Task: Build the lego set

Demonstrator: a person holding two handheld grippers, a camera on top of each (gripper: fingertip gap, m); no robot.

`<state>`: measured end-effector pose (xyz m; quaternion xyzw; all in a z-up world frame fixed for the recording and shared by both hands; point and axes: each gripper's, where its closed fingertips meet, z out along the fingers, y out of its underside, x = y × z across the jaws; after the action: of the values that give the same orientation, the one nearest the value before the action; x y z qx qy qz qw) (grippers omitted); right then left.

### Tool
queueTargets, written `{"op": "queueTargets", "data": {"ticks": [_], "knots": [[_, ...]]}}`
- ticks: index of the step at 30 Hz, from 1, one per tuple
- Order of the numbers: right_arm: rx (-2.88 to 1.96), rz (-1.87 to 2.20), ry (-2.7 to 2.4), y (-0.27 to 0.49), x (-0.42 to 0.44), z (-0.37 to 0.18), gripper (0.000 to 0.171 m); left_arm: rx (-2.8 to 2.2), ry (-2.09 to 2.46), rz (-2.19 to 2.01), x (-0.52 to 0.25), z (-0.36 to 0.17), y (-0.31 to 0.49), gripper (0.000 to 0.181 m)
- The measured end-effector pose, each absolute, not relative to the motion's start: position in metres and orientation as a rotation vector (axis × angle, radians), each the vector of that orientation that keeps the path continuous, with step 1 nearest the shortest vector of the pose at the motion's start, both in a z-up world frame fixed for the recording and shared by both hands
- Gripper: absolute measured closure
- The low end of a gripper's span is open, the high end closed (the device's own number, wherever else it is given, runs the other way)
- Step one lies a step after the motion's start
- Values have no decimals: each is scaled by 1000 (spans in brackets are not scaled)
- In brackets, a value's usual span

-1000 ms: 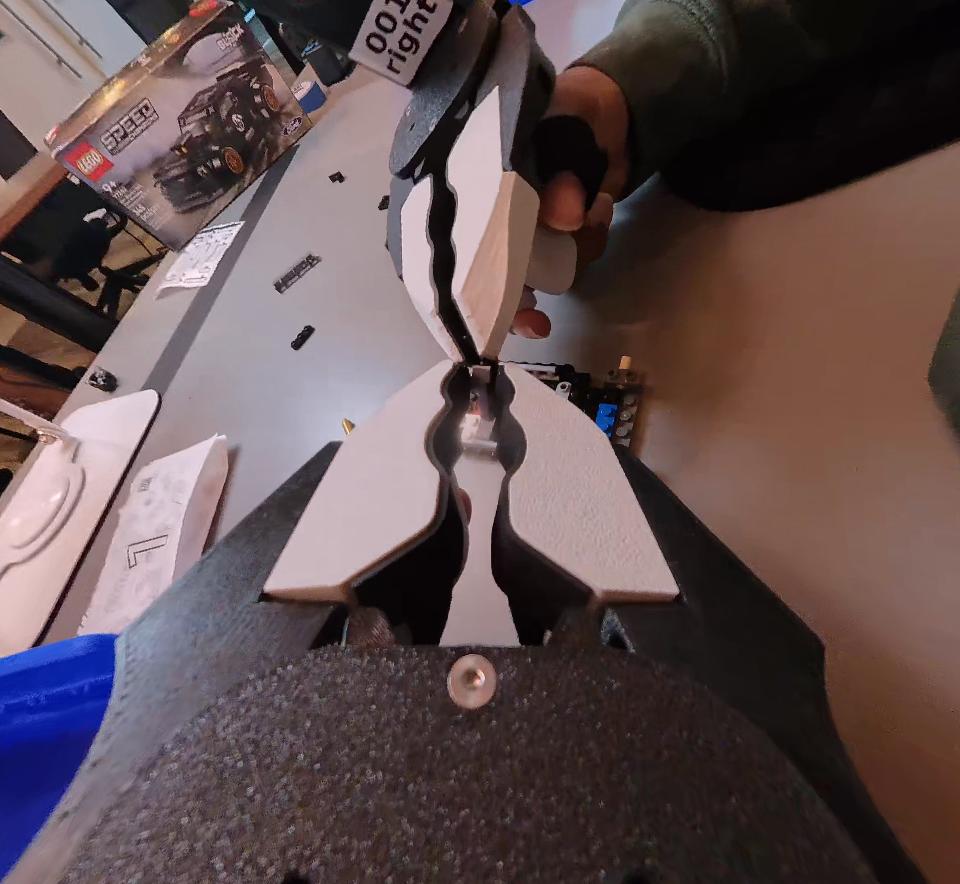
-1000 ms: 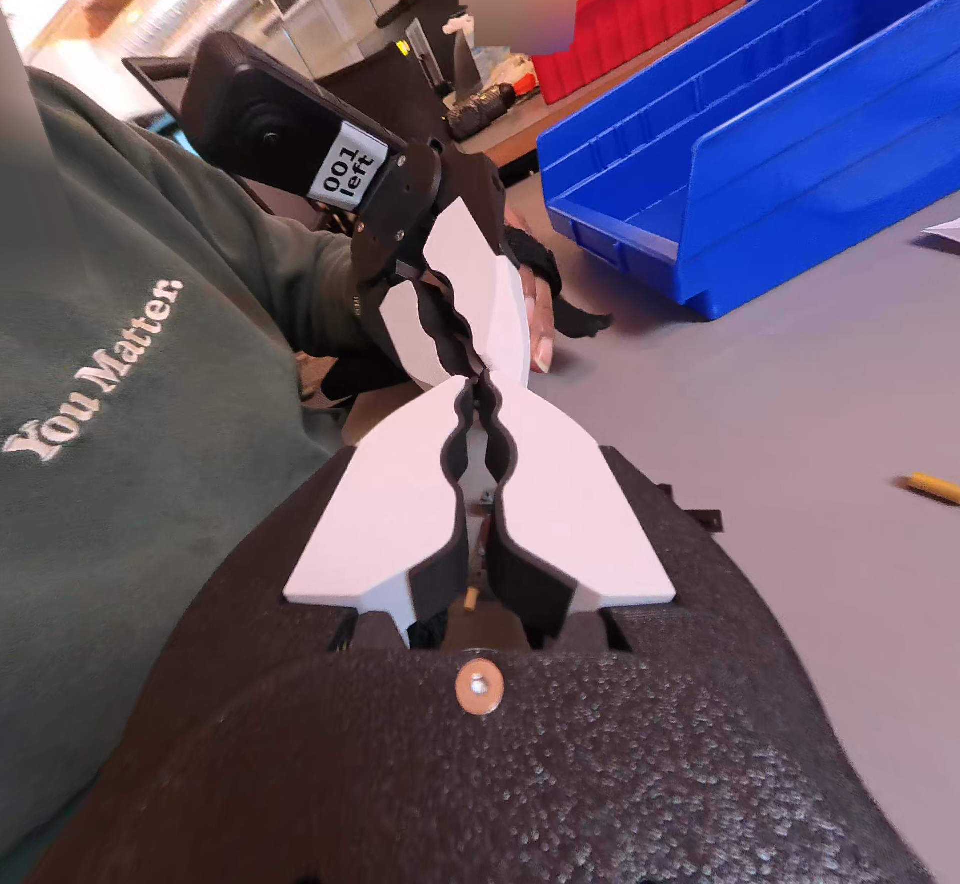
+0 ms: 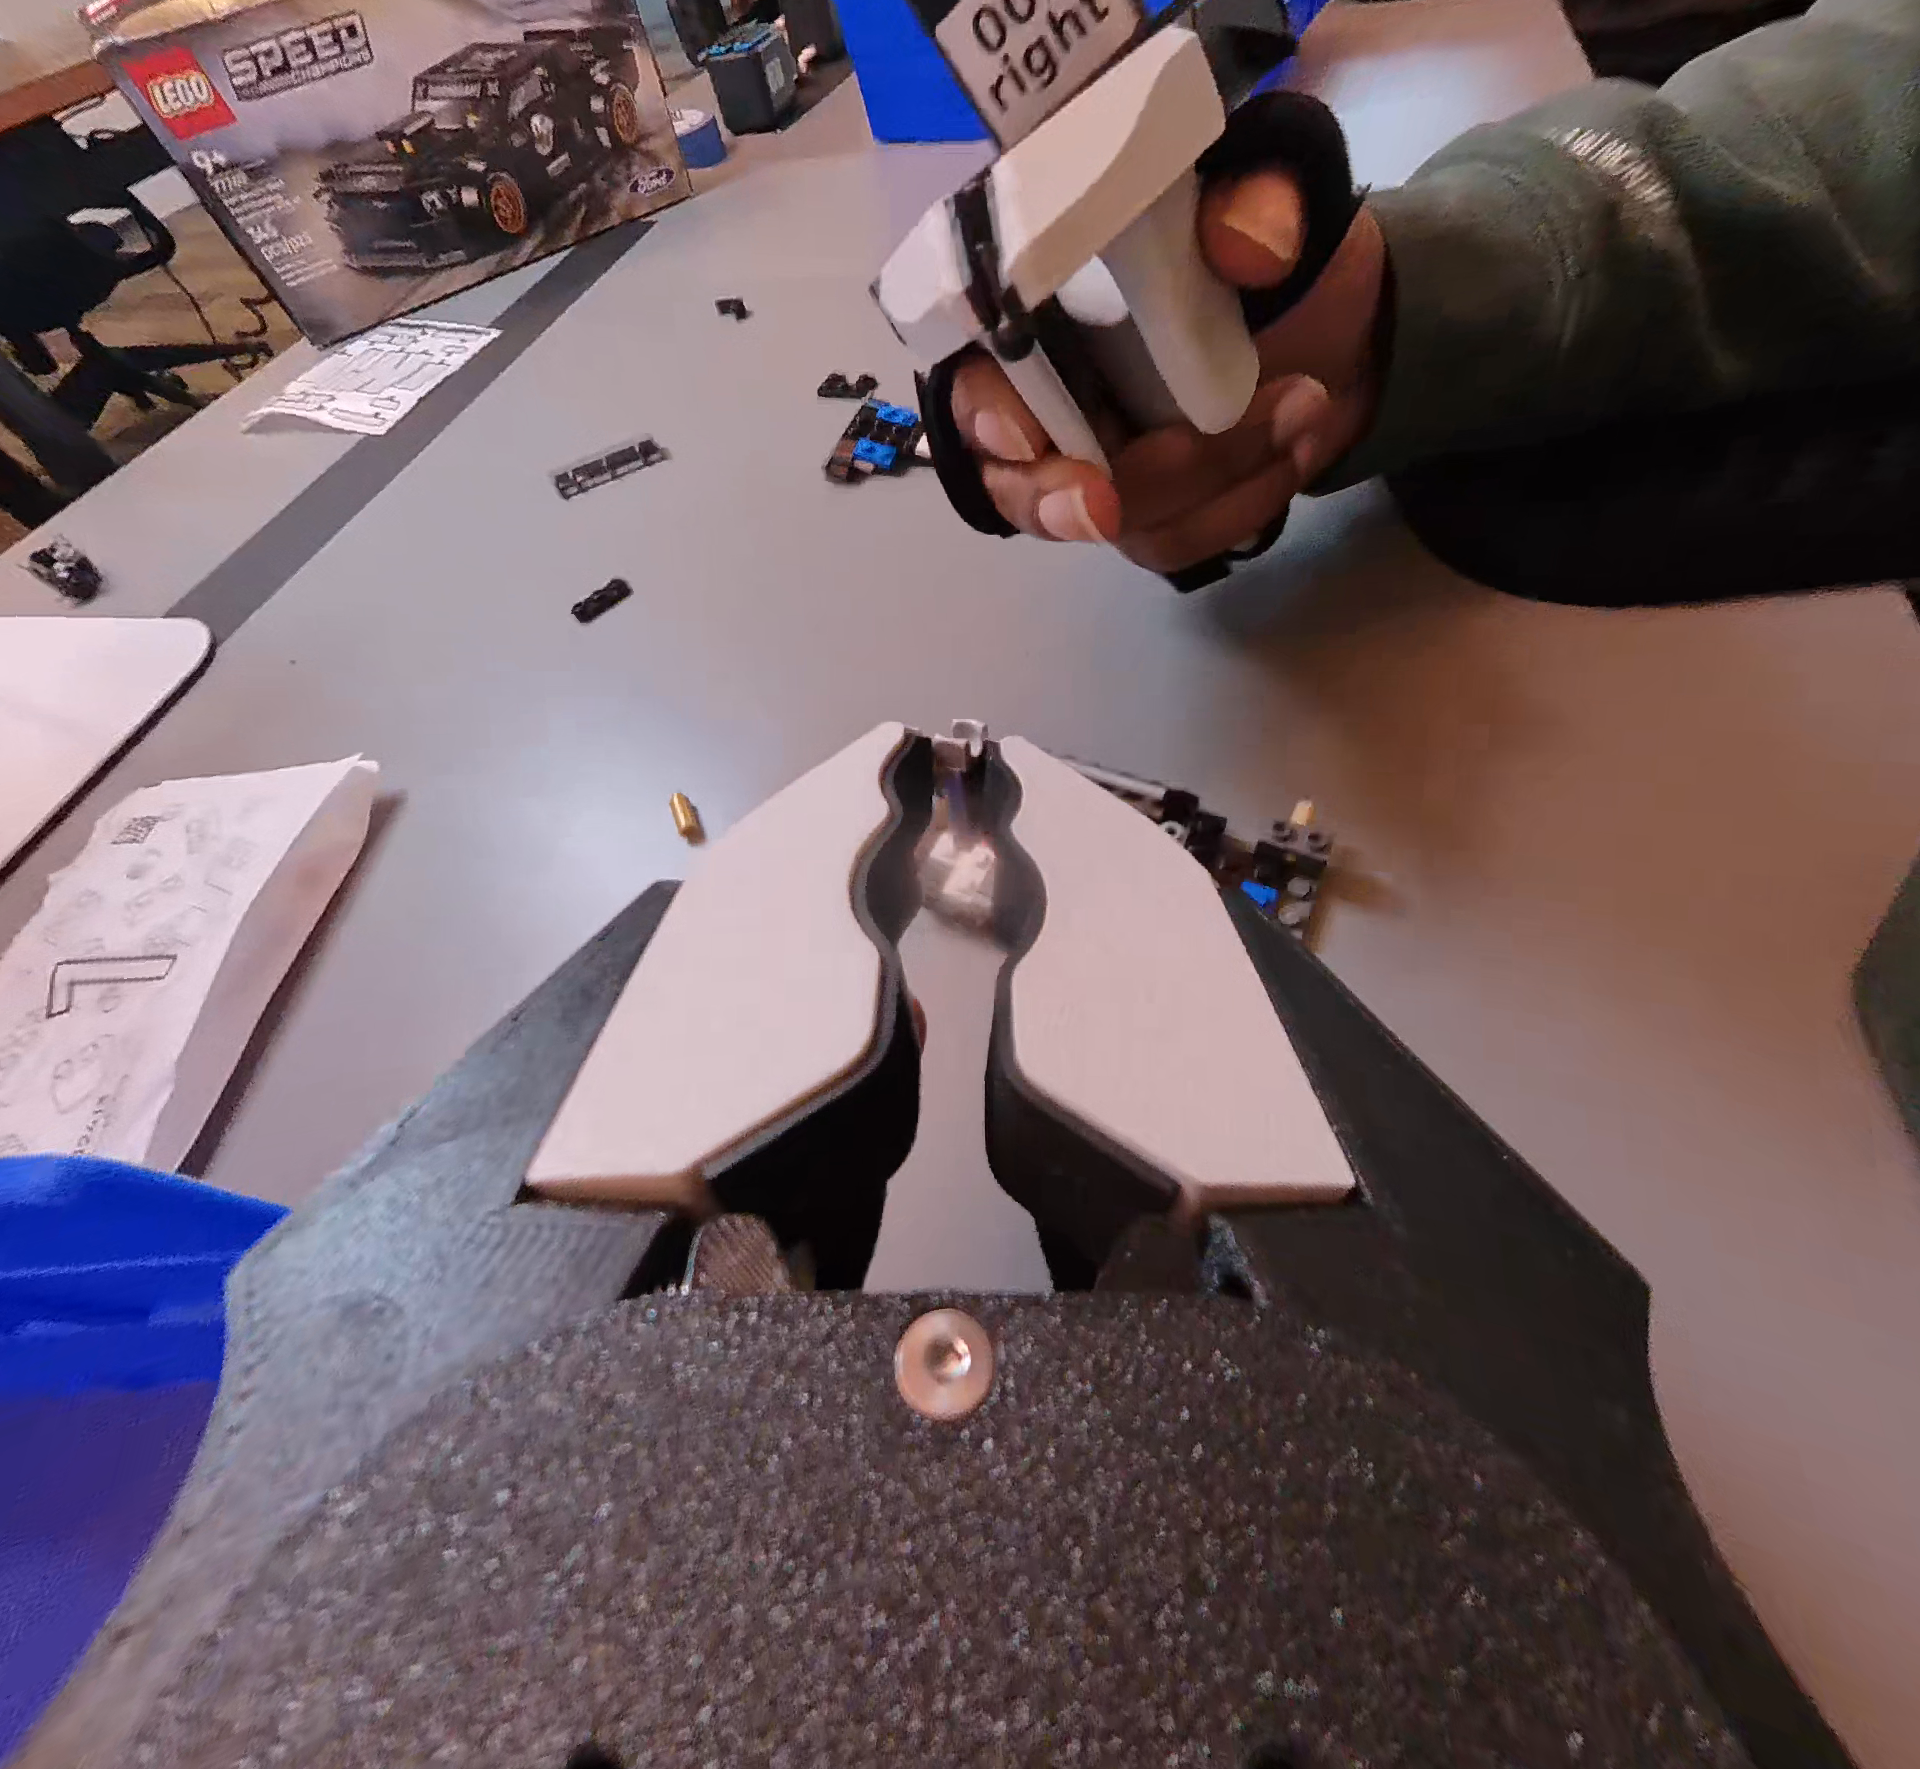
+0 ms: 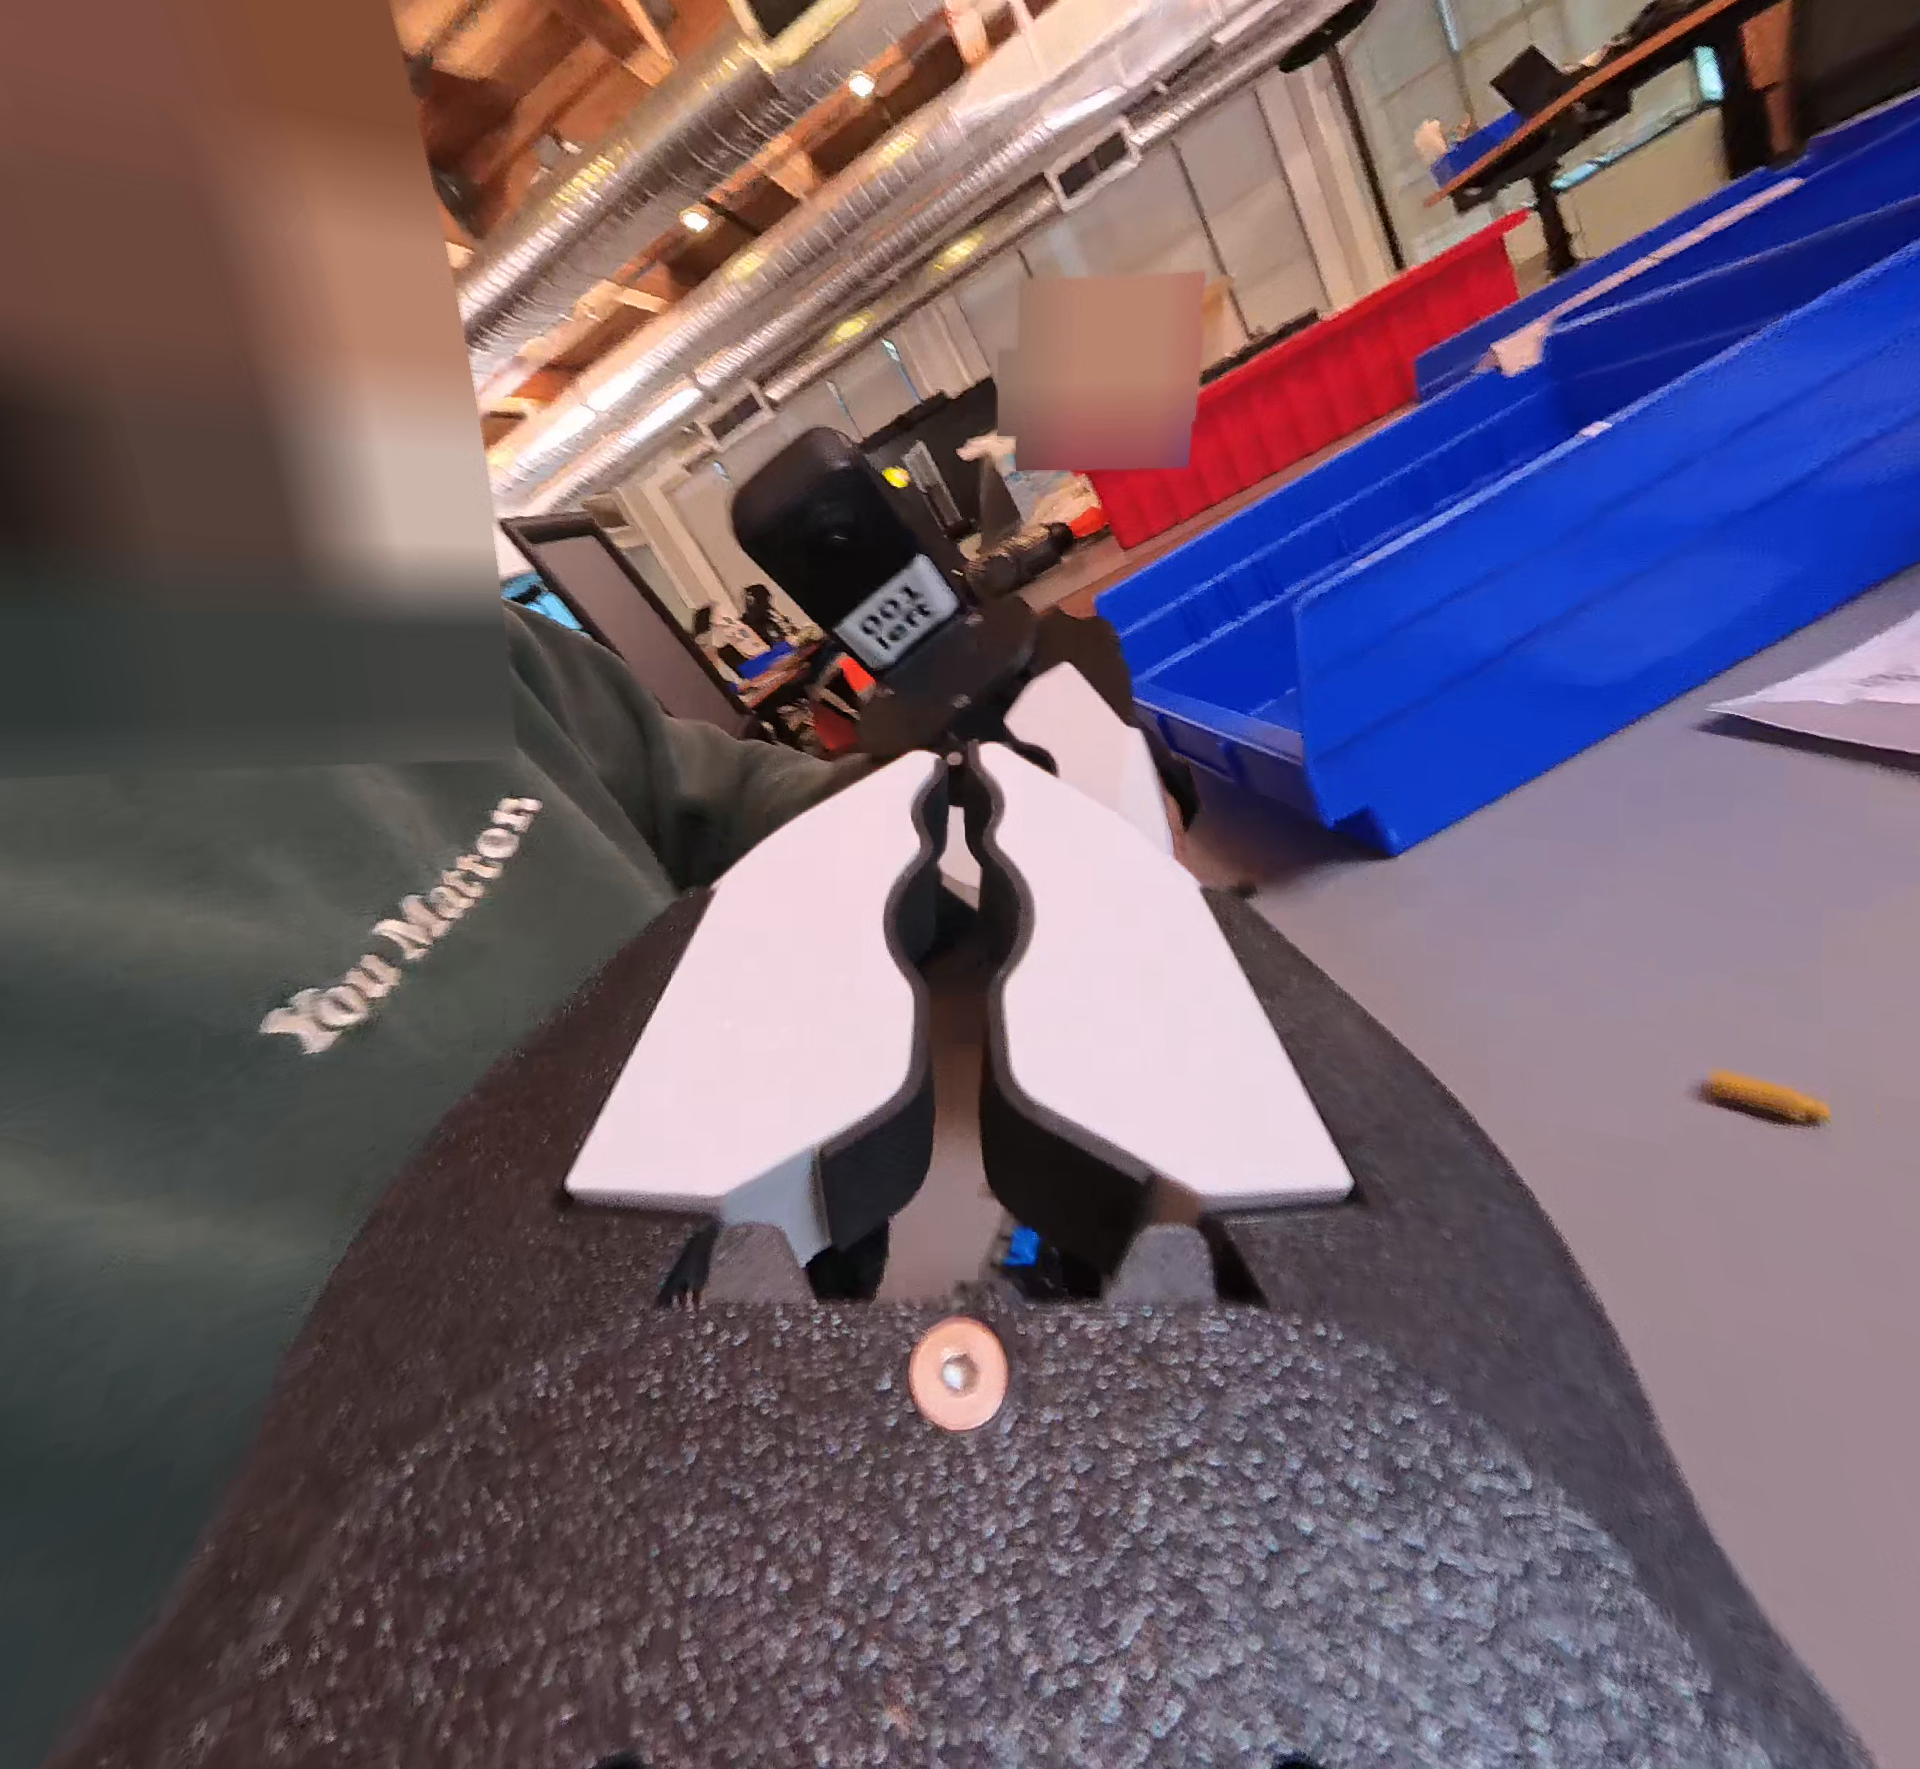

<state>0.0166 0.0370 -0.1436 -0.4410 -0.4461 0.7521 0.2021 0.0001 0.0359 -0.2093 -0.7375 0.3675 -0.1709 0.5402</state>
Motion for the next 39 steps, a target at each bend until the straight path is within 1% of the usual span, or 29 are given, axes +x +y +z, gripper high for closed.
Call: {"op": "queueTargets", "data": {"ticks": [7, 12, 16, 17, 19, 21, 23, 24, 27, 30, 35, 39], "knots": [[-1370, 1598, -1378, 54, -2, -180, 168, -1712, 898, -200, -16, -210, 42, 171], [-1342, 1436, -1478, 48, -8, -194, 168, -1688, 944, -98, -19, -213, 44, 171], [-1313, 1410, -1515, 42, -9, -197, 168, -1747, 997, -3, -24, -230, 47, 171], [-1308, 1407, -1520, 41, -9, -197, 168, -1772, 1005, -14, -24, -235, 46, 169], [-1304, 1404, -1526, 40, -9, -197, 168, -1813, 984, -82, -22, -239, 45, 152], [-1303, 1424, -1516, 40, -9, -195, 168, -1803, 934, -219, -15, -231, 41, 139], [-1313, 1502, -1466, 39, -9, -188, 168, -1757, 886, -327, -10, -217, 38, 136], [-1329, 1564, -1421, 39, -9, -183, 168, -1732, 871, -333, -10, -211, 38, 138], [-1374, 1796, -1255, 42, -10, -167, 169, -1656, 856, -282, -8, -199, 38, 153], [-1437, 1953, -1132, 47, -12, -162, 169, -1565, 825, -164, -9, -183, 41, 164], [-1502, 2152, -1017, 44, -16, -159, 169, -1467, 812, 25, -13, -165, 46, 169], [-1526, 2261, -924, 43, -18, -156, 168, -1437, 833, 68, -11, -163, 45, 173]]}}
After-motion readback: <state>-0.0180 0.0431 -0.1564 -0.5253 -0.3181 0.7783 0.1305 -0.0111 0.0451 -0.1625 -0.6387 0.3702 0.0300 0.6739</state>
